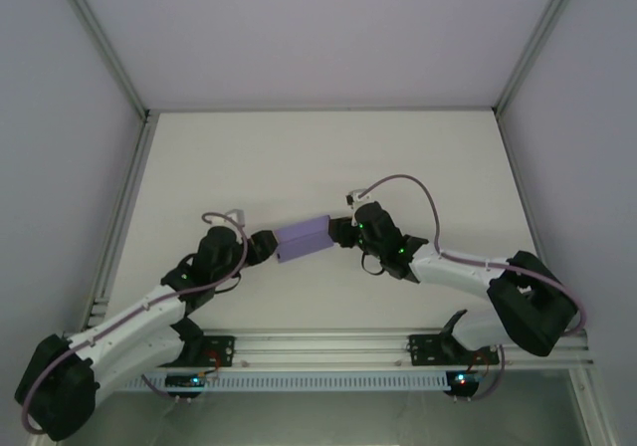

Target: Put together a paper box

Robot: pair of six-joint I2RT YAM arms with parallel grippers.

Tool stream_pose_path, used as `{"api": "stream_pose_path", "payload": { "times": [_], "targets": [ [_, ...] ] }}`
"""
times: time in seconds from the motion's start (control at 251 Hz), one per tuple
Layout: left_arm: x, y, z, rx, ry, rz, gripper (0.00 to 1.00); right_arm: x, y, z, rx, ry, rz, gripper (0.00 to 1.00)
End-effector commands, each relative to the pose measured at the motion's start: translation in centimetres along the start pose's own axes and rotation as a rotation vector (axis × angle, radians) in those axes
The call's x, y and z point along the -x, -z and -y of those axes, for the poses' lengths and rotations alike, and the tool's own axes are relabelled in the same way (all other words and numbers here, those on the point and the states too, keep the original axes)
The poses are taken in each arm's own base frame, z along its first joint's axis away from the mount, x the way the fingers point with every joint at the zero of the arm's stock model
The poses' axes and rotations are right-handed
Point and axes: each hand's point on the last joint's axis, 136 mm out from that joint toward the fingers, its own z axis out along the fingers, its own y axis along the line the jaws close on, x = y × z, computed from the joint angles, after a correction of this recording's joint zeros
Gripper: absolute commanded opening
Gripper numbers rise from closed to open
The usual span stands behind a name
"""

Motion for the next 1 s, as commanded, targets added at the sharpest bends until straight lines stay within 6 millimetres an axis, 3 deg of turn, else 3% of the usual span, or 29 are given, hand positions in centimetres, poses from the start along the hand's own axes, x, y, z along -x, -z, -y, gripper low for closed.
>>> {"api": "stream_pose_path", "payload": {
  "times": [0.0, 0.192, 0.395, 0.583, 0.762, 0.922, 0.998],
  "targets": [
    [-0.7, 0.2, 0.0, -0.010, 0.026, -0.044, 0.60, -8.2, 0.3, 4.2, -0.141, 0.063, -0.290, 0.36],
    [-2.5, -0.6, -0.3, -0.067, 0.036, -0.090, 0.58, -8.4, 0.4, 4.2, -0.142, 0.062, -0.298, 0.36],
    [-4.5, -1.6, -3.7, 0.001, 0.097, -0.127, 0.46, -9.4, 0.5, 4.4, -0.135, 0.053, -0.327, 0.36],
    [-6.2, -2.6, -4.9, 0.012, 0.102, -0.186, 0.26, -10.3, 0.2, 4.8, -0.128, 0.059, -0.354, 0.34],
    [-6.2, -3.2, -5.9, 0.065, 0.004, -0.194, 0.14, -10.6, 0.1, 5.2, -0.149, 0.087, -0.351, 0.26],
    [-4.9, -2.8, -4.5, 0.019, -0.042, -0.153, 0.13, -10.6, 0.1, 5.3, -0.155, 0.094, -0.359, 0.22],
    [-4.0, -2.4, -3.7, 0.017, -0.068, -0.135, 0.19, -9.8, 0.1, 5.5, -0.184, 0.098, -0.350, 0.24]
  ]
}}
